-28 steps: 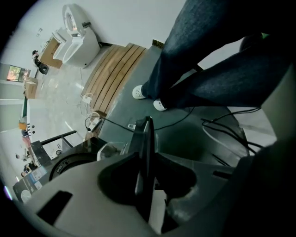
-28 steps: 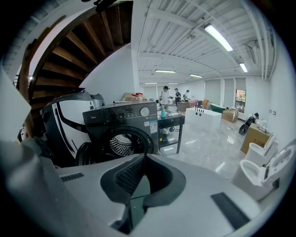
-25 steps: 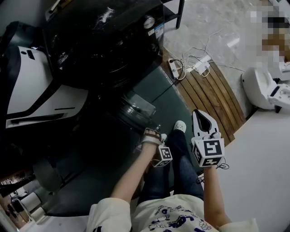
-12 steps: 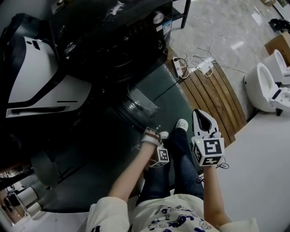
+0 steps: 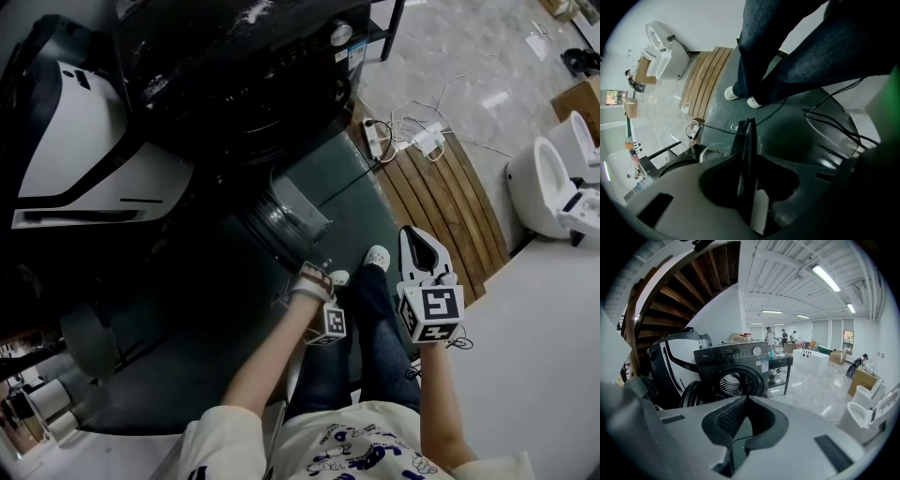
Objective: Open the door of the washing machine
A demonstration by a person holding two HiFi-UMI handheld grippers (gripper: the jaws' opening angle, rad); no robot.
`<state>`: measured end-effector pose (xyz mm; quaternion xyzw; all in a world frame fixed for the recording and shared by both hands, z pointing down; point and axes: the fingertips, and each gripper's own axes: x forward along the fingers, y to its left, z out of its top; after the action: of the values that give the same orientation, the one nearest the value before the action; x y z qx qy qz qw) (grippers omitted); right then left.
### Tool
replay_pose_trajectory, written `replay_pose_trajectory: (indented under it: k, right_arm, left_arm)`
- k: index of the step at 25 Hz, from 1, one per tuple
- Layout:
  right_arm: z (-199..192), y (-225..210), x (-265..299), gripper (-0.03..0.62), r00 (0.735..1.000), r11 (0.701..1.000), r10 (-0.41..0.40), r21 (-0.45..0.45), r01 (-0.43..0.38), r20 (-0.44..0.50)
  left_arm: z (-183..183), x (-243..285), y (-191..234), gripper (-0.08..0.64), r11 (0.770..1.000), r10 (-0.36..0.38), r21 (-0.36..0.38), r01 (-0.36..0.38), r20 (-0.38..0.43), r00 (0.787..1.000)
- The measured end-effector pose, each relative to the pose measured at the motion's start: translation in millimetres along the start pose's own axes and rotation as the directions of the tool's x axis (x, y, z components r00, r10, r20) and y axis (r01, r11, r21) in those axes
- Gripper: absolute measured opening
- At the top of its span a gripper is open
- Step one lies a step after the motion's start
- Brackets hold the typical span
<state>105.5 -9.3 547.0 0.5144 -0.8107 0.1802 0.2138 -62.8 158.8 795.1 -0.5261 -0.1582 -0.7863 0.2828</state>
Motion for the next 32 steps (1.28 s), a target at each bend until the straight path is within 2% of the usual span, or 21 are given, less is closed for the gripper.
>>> replay_pose_trajectory:
  k: [6,17,20,27,30,32]
  right_arm:
    - [-1,3,-3,0.018,1.000,1.000,-0.002,-0.007,0.002,-0.002]
    - [1,7,-9,0.018,1.000,1.000,-0.001,-0.011,0.001,0.010]
    - [5,9,-10,0.018,1.000,1.000,0.002,-0.015,-0.001,0.012]
    - [26,10,-14,0.018,0.999,1.000,0.000,-0.024,0.001,0.036]
    - [38,12,-18,0.018,0.999,0.999,0.000,-0.034,0.002,0.053]
    - [46,13,-20,0.018,0.998,0.999,-0.002,-0.038,0.004,0.063]
  left_arm:
    - [-1,-1,2,0.103,1.000,0.026,-0.016,-0.026,0.009,1.000]
    - [0,-15,9,0.130,0.992,0.080,-0.106,-0.073,0.067,0.995]
    - [-5,-22,12,0.130,0.984,0.092,-0.159,-0.078,0.086,0.992]
    - [-27,-72,44,0.130,0.938,0.190,-0.317,-0.137,0.142,0.971]
    - [-38,-101,63,0.130,0.904,0.241,-0.400,-0.155,0.174,0.955]
    - [-43,-116,75,0.130,0.870,0.288,-0.461,-0.177,0.182,0.940]
